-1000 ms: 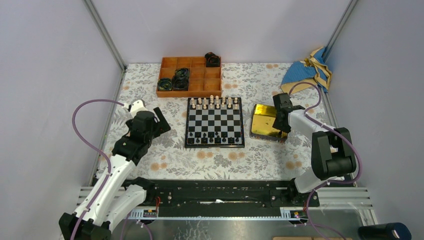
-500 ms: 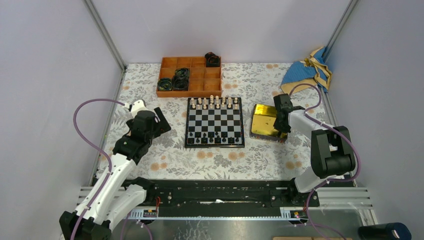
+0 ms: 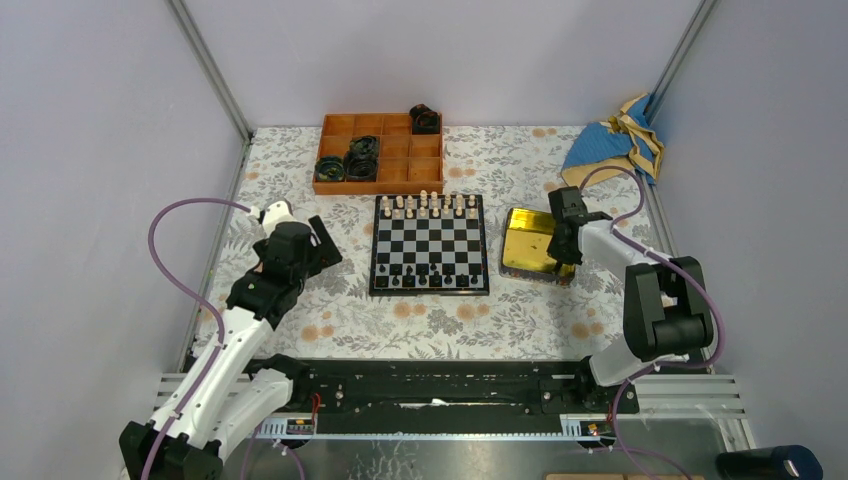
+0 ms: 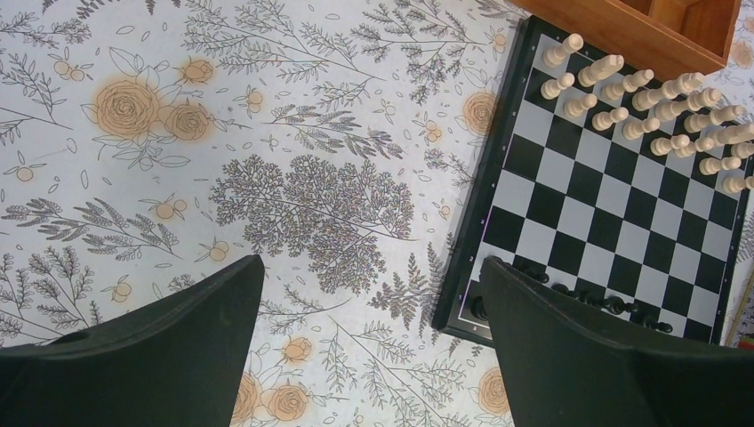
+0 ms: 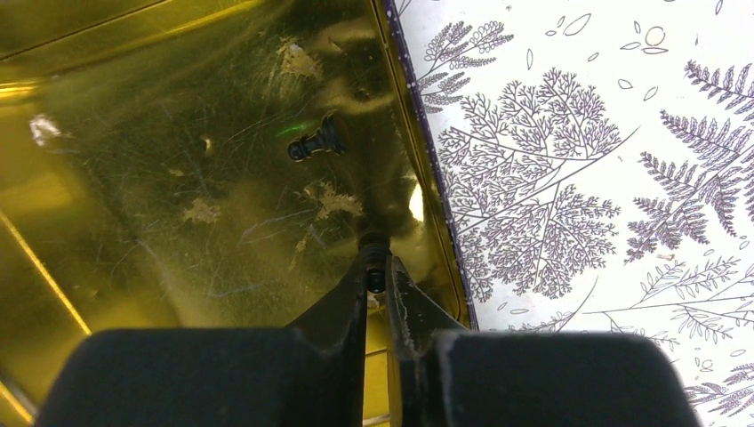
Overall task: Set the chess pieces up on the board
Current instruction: Pick up the chess piece from the storage box, then place the chess piece on the chessboard, then adjust the storage box at the center of the board.
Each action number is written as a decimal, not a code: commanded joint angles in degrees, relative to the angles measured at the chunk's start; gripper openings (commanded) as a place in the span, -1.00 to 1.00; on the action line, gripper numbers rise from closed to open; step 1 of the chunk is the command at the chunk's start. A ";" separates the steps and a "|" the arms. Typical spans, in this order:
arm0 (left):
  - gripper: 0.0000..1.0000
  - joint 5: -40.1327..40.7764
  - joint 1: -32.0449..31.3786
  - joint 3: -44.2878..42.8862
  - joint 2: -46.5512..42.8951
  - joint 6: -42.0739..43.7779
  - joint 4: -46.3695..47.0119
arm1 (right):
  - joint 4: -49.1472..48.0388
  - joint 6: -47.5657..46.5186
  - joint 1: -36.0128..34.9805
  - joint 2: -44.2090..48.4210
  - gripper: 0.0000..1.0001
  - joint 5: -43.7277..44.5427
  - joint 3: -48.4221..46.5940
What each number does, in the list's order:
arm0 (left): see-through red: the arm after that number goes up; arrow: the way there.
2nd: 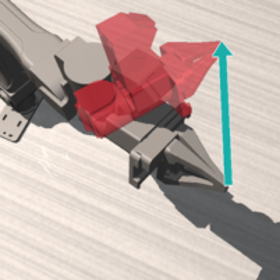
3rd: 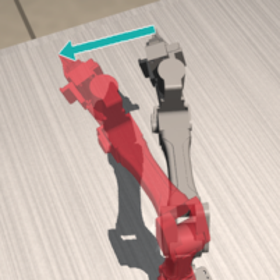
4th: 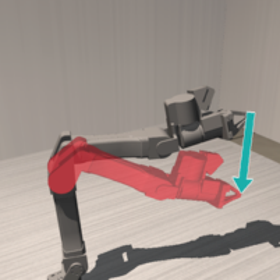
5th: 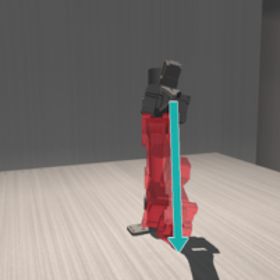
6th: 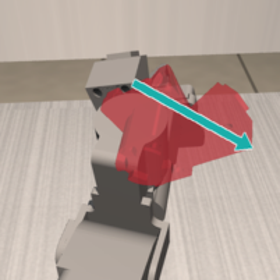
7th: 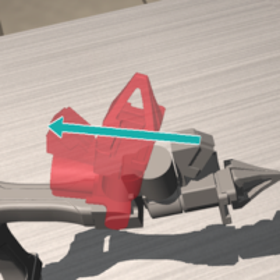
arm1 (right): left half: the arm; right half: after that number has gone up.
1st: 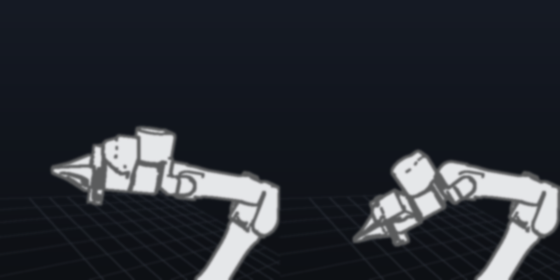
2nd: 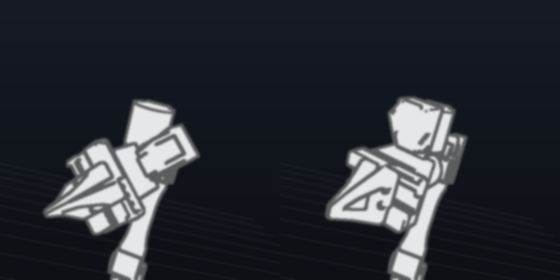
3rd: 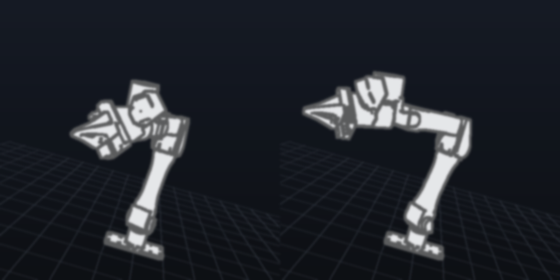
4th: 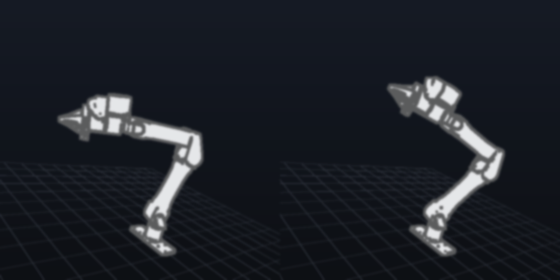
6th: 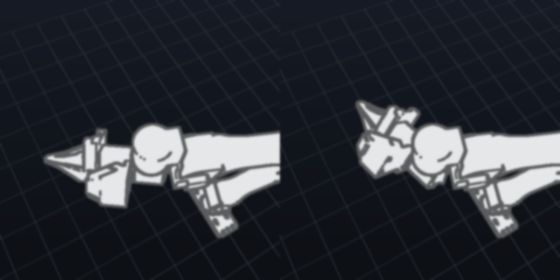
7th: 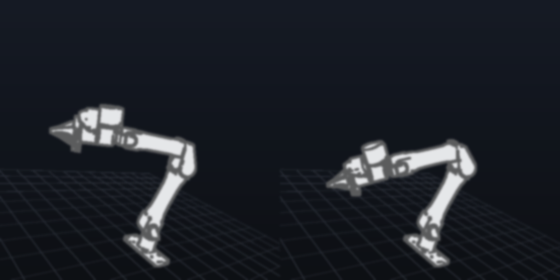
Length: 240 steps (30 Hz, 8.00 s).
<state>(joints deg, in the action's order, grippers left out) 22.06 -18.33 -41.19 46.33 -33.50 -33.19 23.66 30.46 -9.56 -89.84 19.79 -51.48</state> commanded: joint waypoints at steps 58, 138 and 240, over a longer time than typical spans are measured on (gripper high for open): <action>0.97 1.58 -0.31 3.22 -5.93 1.15 2.03 | 9.32 -2.62 -34.83 -14.29 -1.00 -4.21 -25.87; 0.98 -6.51 -0.94 2.15 -2.27 6.60 6.87 | 12.29 -6.73 -17.06 -2.34 -0.33 7.01 -22.59; 0.98 -47.84 -31.18 -54.56 77.55 34.81 39.70 | -2.10 -24.29 5.45 -7.91 -0.91 -7.43 -14.59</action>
<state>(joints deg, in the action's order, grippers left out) -25.10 -49.76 -97.51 125.71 2.09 1.85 24.01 9.98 -4.82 -95.94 18.52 -62.74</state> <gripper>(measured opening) 0.989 0.054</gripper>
